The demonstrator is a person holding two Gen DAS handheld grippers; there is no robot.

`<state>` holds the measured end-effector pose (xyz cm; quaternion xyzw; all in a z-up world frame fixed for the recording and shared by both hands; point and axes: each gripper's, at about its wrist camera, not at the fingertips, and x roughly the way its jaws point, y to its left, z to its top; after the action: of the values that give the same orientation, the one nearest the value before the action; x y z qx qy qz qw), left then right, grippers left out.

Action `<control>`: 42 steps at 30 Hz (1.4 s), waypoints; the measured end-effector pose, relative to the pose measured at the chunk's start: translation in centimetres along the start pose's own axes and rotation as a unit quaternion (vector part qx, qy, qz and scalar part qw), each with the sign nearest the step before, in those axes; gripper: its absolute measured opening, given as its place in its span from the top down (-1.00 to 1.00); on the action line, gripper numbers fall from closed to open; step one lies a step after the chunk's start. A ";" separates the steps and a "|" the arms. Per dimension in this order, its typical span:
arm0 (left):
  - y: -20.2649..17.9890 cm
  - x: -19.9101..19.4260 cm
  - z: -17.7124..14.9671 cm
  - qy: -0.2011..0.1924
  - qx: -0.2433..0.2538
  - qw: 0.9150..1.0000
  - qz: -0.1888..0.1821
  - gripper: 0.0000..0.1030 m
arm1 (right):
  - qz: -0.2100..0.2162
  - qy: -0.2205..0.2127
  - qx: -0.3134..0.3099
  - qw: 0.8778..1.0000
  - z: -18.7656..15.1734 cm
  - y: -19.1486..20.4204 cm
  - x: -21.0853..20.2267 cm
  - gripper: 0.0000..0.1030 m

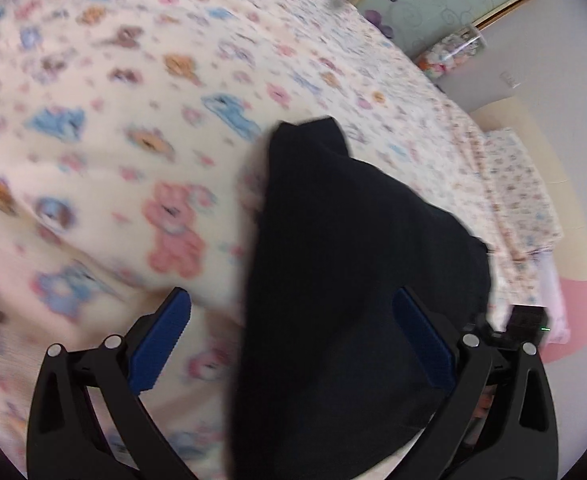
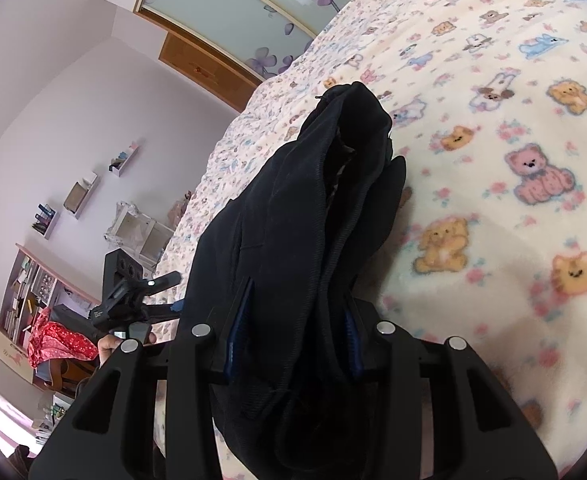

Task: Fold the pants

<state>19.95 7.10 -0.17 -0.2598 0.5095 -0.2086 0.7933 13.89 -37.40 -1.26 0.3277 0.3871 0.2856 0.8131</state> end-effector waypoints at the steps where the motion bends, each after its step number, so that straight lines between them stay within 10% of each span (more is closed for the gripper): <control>1: -0.2 0.0 -0.2 -0.001 0.000 1.000 -0.016 -0.96 | -0.001 0.000 0.002 1.000 0.0 0.0 0.0 0.20; 9: -1.4 1.6 0.2 0.048 0.011 0.997 -0.057 -0.94 | -0.005 0.001 0.009 1.000 -0.2 -0.4 0.1 0.20; 14: 0.5 3.0 0.5 0.081 -0.027 0.996 -0.041 -0.25 | -0.009 0.002 0.025 1.000 -0.3 -1.3 0.1 0.20; 18: 0.4 3.8 0.6 0.092 -0.042 0.994 -0.042 -0.21 | -0.014 0.003 0.035 0.999 -0.2 -1.7 0.1 0.18; 31: -1.7 2.4 -0.3 0.067 0.007 0.997 -0.023 0.53 | 0.002 0.010 0.051 0.999 -0.4 -2.1 0.1 0.26; 42: -4.9 0.0 -0.9 0.010 0.046 0.998 -0.030 0.63 | 0.049 -0.033 0.030 0.998 0.8 0.6 -1.2 0.34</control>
<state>18.77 3.14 2.54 -0.2366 0.4989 -0.2582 0.7927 13.79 -38.12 0.08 0.3794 0.3520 0.3027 0.8004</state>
